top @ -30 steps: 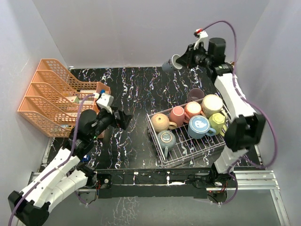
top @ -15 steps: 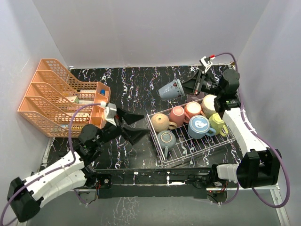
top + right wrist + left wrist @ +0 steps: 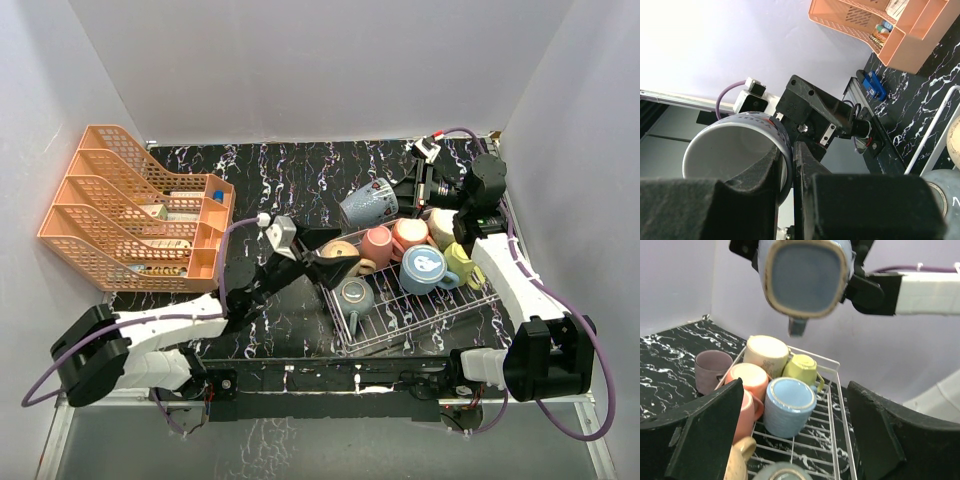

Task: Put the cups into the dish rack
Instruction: Pick up the cup at the center of the board, then turn the cup upside down in the dish rack.

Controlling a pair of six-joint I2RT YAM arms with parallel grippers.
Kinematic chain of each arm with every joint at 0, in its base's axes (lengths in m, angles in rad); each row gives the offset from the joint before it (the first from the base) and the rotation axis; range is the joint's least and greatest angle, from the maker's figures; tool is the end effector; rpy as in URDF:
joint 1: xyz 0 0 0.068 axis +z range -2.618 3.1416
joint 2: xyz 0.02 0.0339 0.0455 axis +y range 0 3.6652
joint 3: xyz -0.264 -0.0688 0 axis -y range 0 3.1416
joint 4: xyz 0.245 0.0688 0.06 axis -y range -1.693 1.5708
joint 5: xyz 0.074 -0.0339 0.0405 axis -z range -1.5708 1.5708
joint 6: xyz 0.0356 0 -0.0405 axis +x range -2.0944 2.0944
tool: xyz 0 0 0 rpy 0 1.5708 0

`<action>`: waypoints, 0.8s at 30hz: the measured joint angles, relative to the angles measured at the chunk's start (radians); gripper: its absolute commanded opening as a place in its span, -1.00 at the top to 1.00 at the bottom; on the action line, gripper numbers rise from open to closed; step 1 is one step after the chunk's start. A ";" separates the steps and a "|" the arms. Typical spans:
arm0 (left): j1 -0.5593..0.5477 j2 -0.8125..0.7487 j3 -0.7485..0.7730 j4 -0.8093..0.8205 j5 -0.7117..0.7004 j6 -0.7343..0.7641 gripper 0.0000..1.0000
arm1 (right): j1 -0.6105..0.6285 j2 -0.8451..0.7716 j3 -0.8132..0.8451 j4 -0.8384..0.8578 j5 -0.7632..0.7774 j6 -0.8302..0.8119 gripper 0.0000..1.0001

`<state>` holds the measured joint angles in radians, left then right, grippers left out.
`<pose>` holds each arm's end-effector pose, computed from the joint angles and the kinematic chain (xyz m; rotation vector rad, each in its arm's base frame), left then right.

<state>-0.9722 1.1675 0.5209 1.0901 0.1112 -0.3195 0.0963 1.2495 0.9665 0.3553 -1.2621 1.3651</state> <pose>0.1359 -0.2062 0.3035 0.4884 1.1110 -1.2050 0.2687 0.0600 0.3593 -0.0625 1.9837 1.9690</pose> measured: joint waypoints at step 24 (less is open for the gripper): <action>-0.026 0.286 0.243 0.142 -0.155 -0.028 0.29 | 0.006 0.000 -0.015 -0.029 0.008 0.042 0.84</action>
<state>-0.9981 1.4536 0.7635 1.2324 -0.0441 -0.3477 0.1028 1.2495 0.9516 0.3267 -1.2537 1.4071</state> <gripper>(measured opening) 0.413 0.133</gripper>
